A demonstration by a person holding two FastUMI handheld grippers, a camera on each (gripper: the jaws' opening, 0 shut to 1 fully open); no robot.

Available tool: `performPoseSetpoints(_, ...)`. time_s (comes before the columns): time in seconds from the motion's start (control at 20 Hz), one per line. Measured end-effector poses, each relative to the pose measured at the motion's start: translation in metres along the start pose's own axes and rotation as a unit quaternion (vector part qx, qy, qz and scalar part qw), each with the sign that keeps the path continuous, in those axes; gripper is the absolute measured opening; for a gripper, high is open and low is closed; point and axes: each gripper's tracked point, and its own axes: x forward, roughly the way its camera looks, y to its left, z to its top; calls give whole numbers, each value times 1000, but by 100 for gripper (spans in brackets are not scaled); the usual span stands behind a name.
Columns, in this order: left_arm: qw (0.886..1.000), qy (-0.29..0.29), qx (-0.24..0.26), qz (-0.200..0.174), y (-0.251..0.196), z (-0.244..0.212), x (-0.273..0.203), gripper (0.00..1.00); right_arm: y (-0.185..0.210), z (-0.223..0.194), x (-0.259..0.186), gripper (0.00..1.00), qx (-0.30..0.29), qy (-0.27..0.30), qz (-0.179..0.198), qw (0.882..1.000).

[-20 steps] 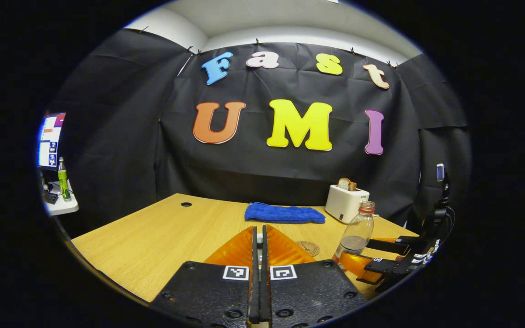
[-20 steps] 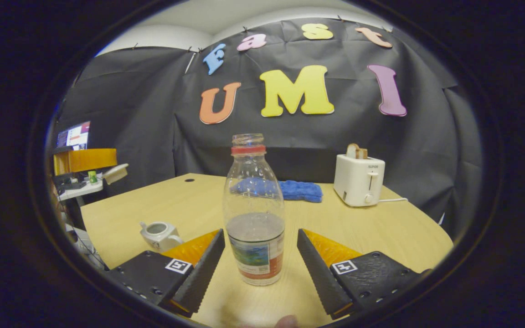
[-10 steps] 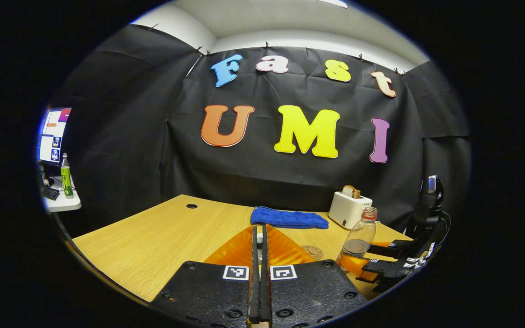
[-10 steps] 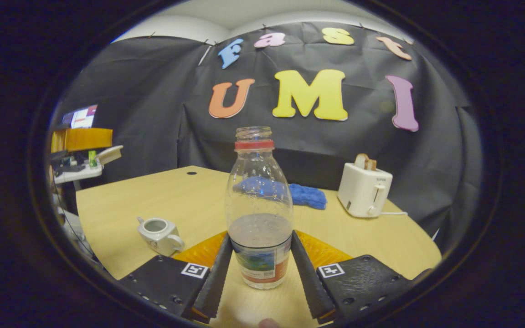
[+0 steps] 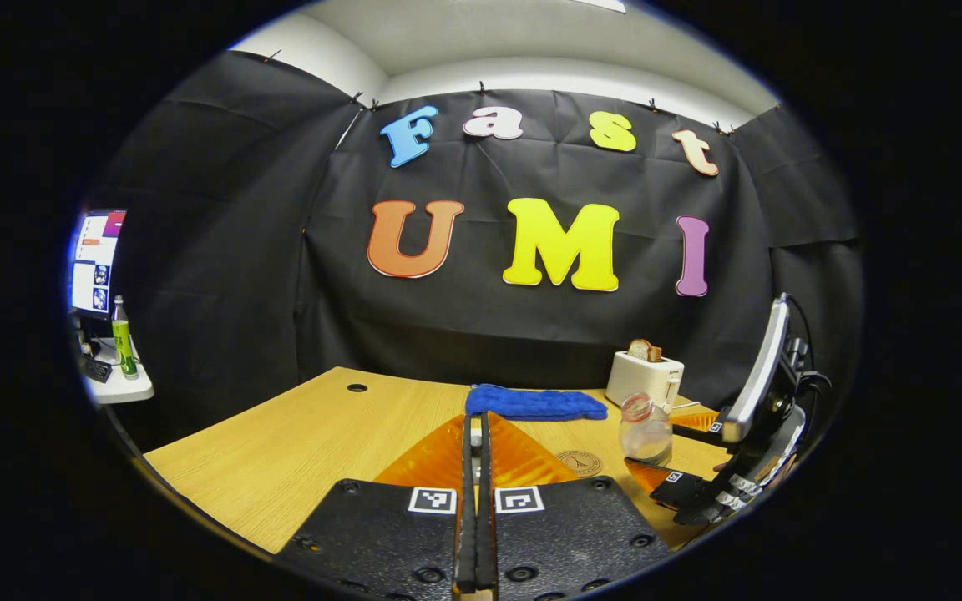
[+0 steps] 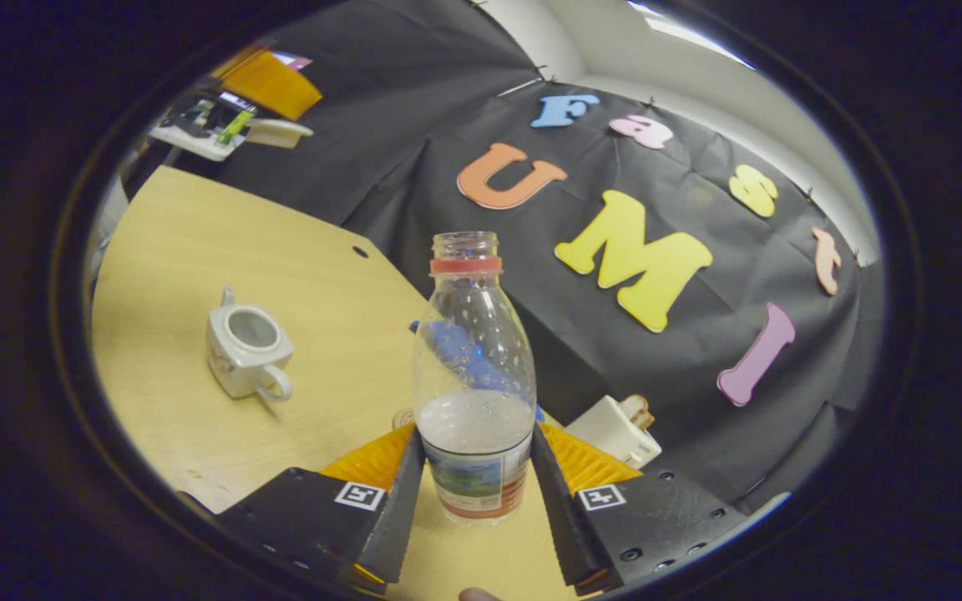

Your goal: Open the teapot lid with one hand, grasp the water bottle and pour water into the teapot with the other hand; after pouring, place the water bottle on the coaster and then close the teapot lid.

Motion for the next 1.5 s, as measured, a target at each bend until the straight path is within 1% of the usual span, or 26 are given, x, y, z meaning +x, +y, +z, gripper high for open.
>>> performPoseSetpoints(0.1, 1000, 8, 5, -5, 5, -6, 2, 3, 7, -1, 3, 70, -40, 3, -1, 999)
performPoseSetpoints(0.15, 1000, 18, 3, -1, 12, -11, 2, 3, 10, 0, 4, 69, -63, 3, -3, 998)
performPoseSetpoints(0.3, 1000, 23, -1, 10, 27, -10, -1, 3, 21, -3, 10, 70, -130, 1, -6, 991)
performPoseSetpoints(0.4, 1000, 16, 2, 13, 32, -5, -5, 3, 28, -6, 15, 70, -166, 0, -1, 986)
performPoseSetpoints(0.5, 1000, 4, 10, 18, 41, 1, -8, 3, 31, -9, 16, 70, -208, -3, -4, 978)
performPoseSetpoints(0.7, 1000, 4, 7, 29, 52, 2, -11, 3, 30, -2, 15, 70, -287, -22, -27, 957)
performPoseSetpoints(0.9, 999, 7, 15, 29, 50, 1, -10, 3, 29, 2, 22, 70, -331, -31, -37, 942)
performPoseSetpoints(1.05, 999, 10, 22, 44, 59, 0, -10, 4, 28, 7, 26, 70, -359, -38, -43, 932)
performPoseSetpoints(1.35, 999, 11, 8, 46, 66, -1, -13, 4, 31, 15, 27, 70, -402, -47, -49, 913)
performPoseSetpoints(1.5, 999, 13, 10, 45, 66, -2, -13, 4, 29, 22, 25, 70, -429, -55, -57, 900)
